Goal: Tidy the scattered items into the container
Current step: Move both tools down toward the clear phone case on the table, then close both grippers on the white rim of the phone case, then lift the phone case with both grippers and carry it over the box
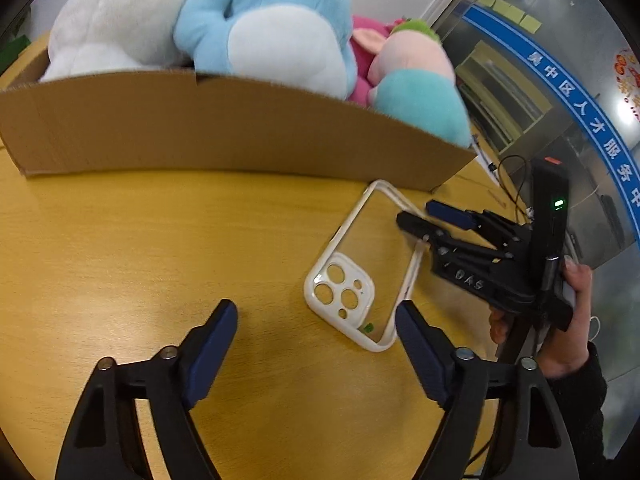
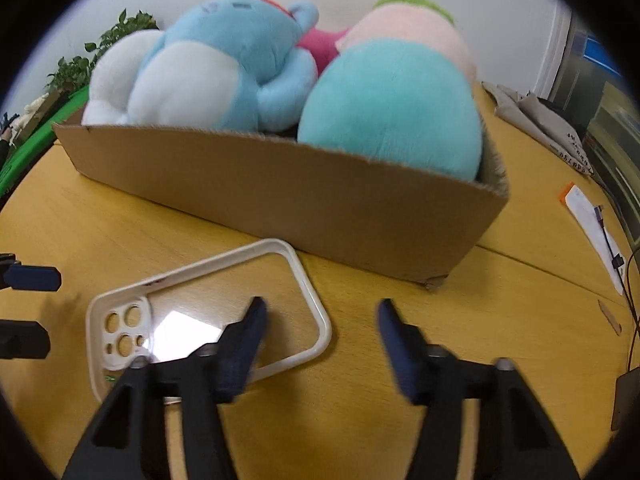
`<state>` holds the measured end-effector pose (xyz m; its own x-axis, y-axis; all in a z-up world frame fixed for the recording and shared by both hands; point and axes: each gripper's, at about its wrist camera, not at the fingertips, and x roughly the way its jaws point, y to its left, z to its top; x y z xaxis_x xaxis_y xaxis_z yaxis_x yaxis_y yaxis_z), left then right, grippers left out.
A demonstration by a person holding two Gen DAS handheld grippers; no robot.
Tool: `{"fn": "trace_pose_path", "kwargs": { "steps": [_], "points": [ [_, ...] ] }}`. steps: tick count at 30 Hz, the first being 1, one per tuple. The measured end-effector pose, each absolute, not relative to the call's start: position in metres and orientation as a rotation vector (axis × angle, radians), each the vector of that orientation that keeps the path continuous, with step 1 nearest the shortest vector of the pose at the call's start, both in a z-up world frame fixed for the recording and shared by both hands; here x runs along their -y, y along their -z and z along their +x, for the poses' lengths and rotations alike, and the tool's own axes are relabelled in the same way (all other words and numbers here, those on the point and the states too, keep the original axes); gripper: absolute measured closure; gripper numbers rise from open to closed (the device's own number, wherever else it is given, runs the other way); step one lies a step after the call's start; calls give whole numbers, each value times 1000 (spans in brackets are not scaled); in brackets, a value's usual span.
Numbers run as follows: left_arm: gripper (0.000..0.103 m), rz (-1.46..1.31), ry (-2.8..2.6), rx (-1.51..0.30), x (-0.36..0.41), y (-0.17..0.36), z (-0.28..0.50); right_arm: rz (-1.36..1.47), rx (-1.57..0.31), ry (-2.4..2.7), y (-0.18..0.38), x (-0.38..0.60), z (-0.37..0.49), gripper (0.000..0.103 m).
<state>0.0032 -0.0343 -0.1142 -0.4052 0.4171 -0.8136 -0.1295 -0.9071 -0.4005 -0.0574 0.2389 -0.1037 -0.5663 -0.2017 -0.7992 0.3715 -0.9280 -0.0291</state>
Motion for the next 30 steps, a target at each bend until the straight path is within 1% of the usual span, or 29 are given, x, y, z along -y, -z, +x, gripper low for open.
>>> {"fn": "trace_pose_path", "kwargs": {
  "steps": [1, 2, 3, 4, 5, 6, 7, 11, 13, 15, 16, 17, 18, 20, 21, 22, 25, 26, 27, 28, 29, 30],
  "points": [
    [46, -1499, -2351, 393, 34, 117, 1, 1245, -232, 2499, 104, -241, -57, 67],
    [48, -1501, -2356, 389, 33, 119, 0, 1242, -200, 2491, 105, -242, -55, 79],
    [51, -1502, -2365, 374, 32, 119, 0, 1243, -213, 2497, 105, -241, -51, 81],
    [58, -1503, -2375, 354, 31, 119, -1, 1248, -221, 2503, 105, -241, -47, 82],
    [63, -1504, -2384, 336, 31, 119, -3, 1265, -212, 2505, 105, -242, -40, 86],
    [69, -1506, -2392, 320, 30, 119, -4, 1280, -193, 2504, 106, -244, -34, 88],
    [74, -1507, -2397, 311, 31, 119, -5, 1290, -176, 2505, 106, -245, -26, 89],
    [79, -1500, -2392, 284, 32, 118, -9, 1310, -171, 2517, 107, -240, 10, 90],
    [84, -1499, -2398, 266, 33, 118, -8, 1320, -142, 2523, 105, -238, 22, 90],
    [85, -1498, -2402, 251, 35, 119, -10, 1340, -124, 2518, 101, -235, 28, 89],
    [85, -1501, -2403, 242, 36, 119, -9, 1351, -146, 2514, 101, -230, 33, 85],
    [85, -1503, -2403, 235, 38, 120, -8, 1354, -165, 2504, 99, -227, 33, 77],
    [85, -1502, -2402, 236, 42, 120, -6, 1347, -193, 2494, 97, -223, 37, 73],
    [83, -1496, -2396, 246, 50, 120, -2, 1328, -219, 2505, 91, -220, 34, 59],
    [80, -1498, -2397, 239, 52, 119, 0, 1324, -217, 2515, 90, -221, 31, 56],
    [79, -1501, -2397, 228, 53, 120, 1, 1329, -204, 2527, 90, -223, 27, 56],
    [79, -1499, -2372, 209, 49, 122, 4, 1355, -180, 2536, 94, -228, 17, 57],
    [79, -1494, -2372, 200, 47, 122, 4, 1365, -188, 2515, 98, -226, 17, 70],
    [79, -1493, -2375, 192, 45, 122, 3, 1343, -192, 2501, 99, -223, 18, 78],
    [81, -1493, -2387, 181, 45, 123, 3, 1338, -199, 2498, 99, -220, 20, 82],
    [84, -1494, -2404, 168, 45, 123, 2, 1333, -218, 2510, 99, -218, 22, 83],
    [90, -1499, -2430, 149, 46, 123, 1, 1328, -233, 2520, 98, -215, 24, 83]
  ]
}}
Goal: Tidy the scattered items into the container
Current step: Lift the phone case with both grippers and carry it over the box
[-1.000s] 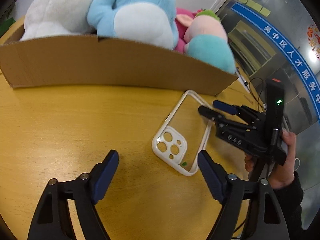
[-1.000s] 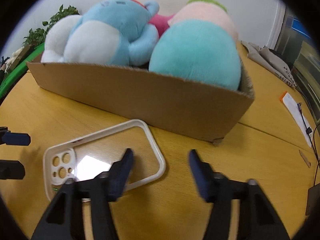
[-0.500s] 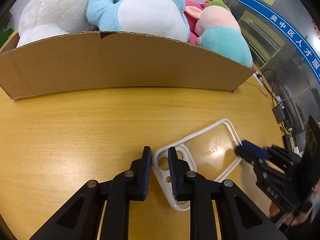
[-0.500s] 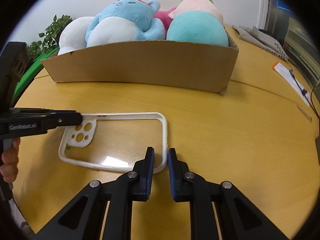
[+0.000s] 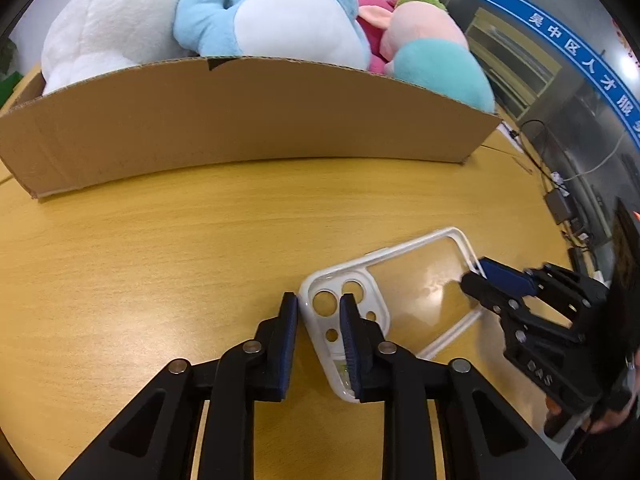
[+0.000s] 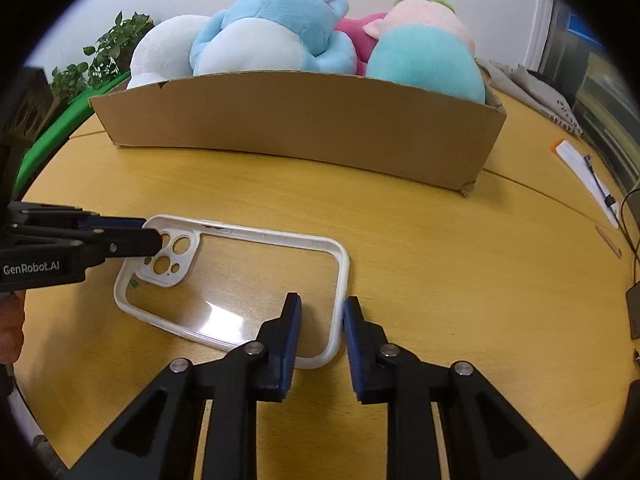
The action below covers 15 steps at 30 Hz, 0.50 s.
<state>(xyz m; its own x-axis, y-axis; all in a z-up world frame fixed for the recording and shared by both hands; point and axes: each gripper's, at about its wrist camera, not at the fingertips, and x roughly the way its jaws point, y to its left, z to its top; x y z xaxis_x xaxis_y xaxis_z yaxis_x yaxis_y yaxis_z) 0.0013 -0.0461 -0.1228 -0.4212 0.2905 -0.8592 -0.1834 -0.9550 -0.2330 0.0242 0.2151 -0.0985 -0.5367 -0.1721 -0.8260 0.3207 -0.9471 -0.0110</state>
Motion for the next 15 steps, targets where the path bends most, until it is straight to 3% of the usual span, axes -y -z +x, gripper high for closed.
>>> {"fn": "trace_pose_path", "kwargs": {
  "steps": [3, 7, 15],
  "points": [
    [95, -1491, -2466, 173, 60, 119, 0, 1307, -222, 2518, 97, -214, 31, 96],
    [96, -1386, -2534, 155, 71, 87, 1, 1250, -189, 2540, 84, -210, 38, 96],
    [96, -1120, -2621, 146, 96, -6, -40, 934, -94, 2683, -6, -202, 12, 96]
  ]
}}
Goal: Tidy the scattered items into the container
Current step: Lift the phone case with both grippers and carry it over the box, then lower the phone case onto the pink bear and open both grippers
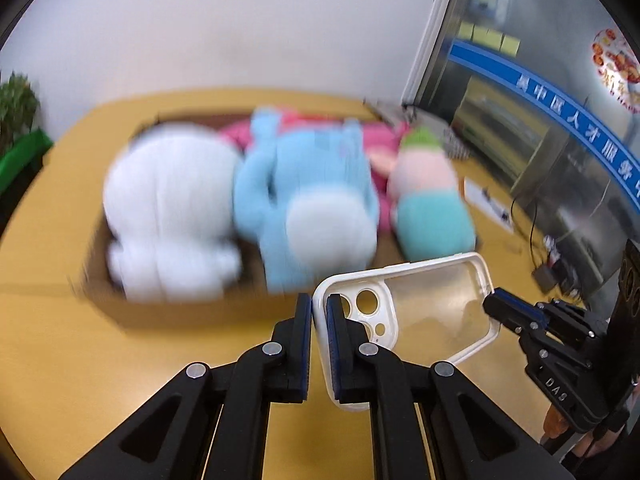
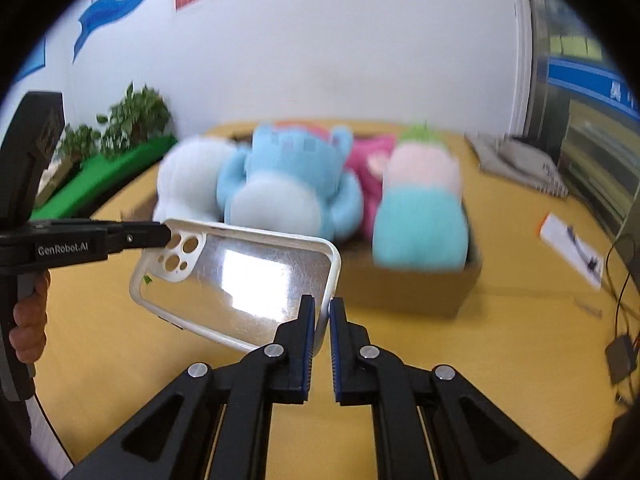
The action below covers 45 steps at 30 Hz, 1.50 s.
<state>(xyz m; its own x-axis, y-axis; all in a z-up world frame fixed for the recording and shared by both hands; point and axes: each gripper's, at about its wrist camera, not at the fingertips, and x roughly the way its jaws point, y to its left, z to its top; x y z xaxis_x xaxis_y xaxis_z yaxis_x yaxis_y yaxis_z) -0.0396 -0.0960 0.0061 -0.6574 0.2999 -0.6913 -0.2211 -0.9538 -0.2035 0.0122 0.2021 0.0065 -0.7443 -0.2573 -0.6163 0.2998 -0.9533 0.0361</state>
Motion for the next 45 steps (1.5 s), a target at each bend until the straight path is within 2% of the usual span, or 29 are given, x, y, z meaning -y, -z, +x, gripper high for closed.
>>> {"fn": "trace_pose_path", "kwargs": {
  "steps": [8, 12, 15, 21, 26, 27, 29, 30, 31, 32, 33, 36, 40, 45],
  "points": [
    [96, -985, -2682, 101, 115, -78, -145, 765, -97, 2756, -78, -182, -86, 97],
    [96, -1016, -2689, 73, 109, -82, -212, 779, -105, 2772, -88, -172, -157, 97],
    [96, -1100, -2656, 73, 105, -63, -262, 841, -123, 2777, -71, -167, -203, 97],
    [96, -1337, -2550, 91, 101, 18, -325, 1114, -118, 2726, 1, -168, -263, 97],
    [93, -1286, -2575, 110, 103, 6, -313, 1118, -95, 2727, 9, -169, -259, 94],
    [85, -1276, -2588, 103, 103, 2, -307, 1116, -82, 2729, 6, -169, -257, 91],
    [69, -1238, -2616, 89, 106, -10, -290, 1091, -57, 2745, -3, -171, -249, 66],
    [53, -1204, -2642, 83, 110, -19, -277, 1072, -49, 2761, -9, -172, -242, 60],
    [34, -1169, -2668, 82, 114, -28, -264, 1051, -46, 2786, -16, -173, -234, 44],
    [27, -1133, -2692, 84, 117, -36, -251, 1025, -39, 2808, -24, -177, -220, 29],
    [20, -1090, -2726, 83, 120, -45, -234, 1000, -20, 2816, -32, -180, -207, 23],
    [18, -997, -2782, 55, 124, -62, -179, 962, 8, 2842, -46, -185, -166, 23],
    [1, -923, -2812, 65, 124, -59, -107, 941, -22, 2844, -47, -183, -113, 23],
    [0, -895, -2892, 58, 113, -36, -45, 923, -54, 2849, -38, -177, -60, 23]
  ]
}}
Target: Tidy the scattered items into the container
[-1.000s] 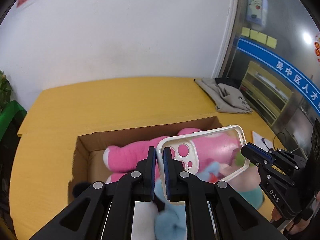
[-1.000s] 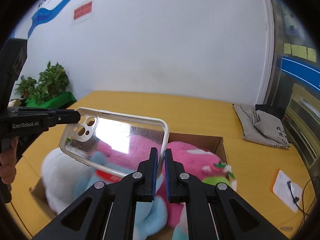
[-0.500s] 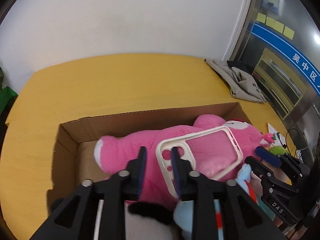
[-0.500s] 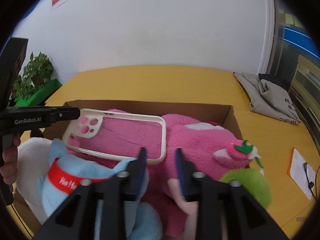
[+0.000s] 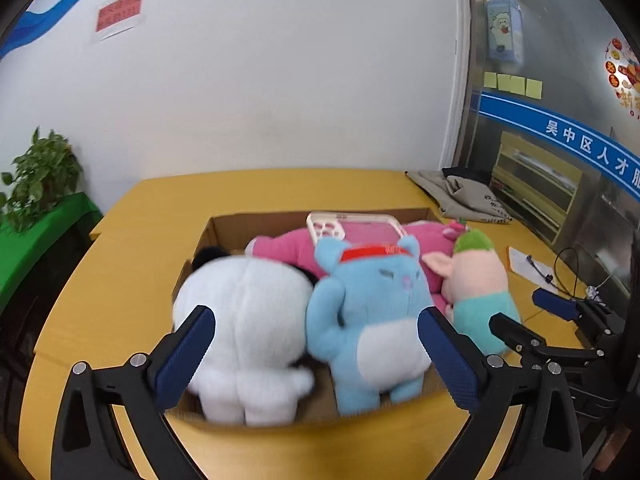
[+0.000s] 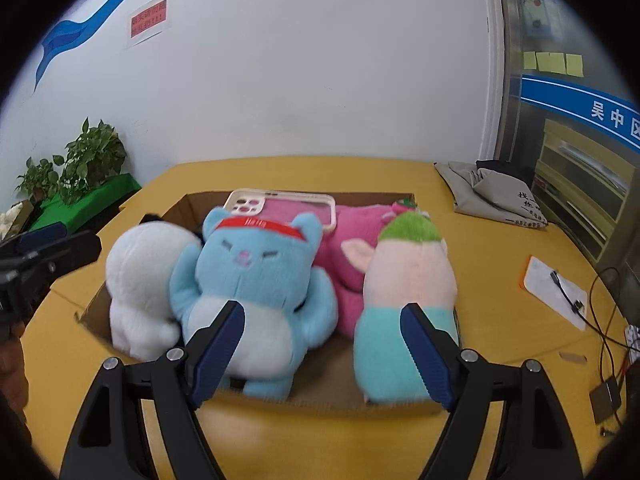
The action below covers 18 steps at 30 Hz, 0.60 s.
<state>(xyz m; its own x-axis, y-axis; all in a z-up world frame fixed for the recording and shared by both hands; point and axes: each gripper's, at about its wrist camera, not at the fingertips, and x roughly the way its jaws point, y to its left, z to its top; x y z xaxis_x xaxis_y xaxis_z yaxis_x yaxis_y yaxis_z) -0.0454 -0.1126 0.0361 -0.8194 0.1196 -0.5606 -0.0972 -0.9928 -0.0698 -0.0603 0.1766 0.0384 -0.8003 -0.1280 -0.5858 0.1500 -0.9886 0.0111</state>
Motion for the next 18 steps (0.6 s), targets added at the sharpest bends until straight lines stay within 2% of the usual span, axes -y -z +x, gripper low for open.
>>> {"fn": "trace_pose_path", "kwargs": {
  "steps": [9, 18],
  "points": [
    [0, -924, -2910, 188, 110, -14, 1, 904, -98, 2881, -31, -179, -8, 23],
    [0, -889, -2888, 175, 97, -19, 24, 907, -68, 2888, -29, -188, 12, 23]
  ]
}}
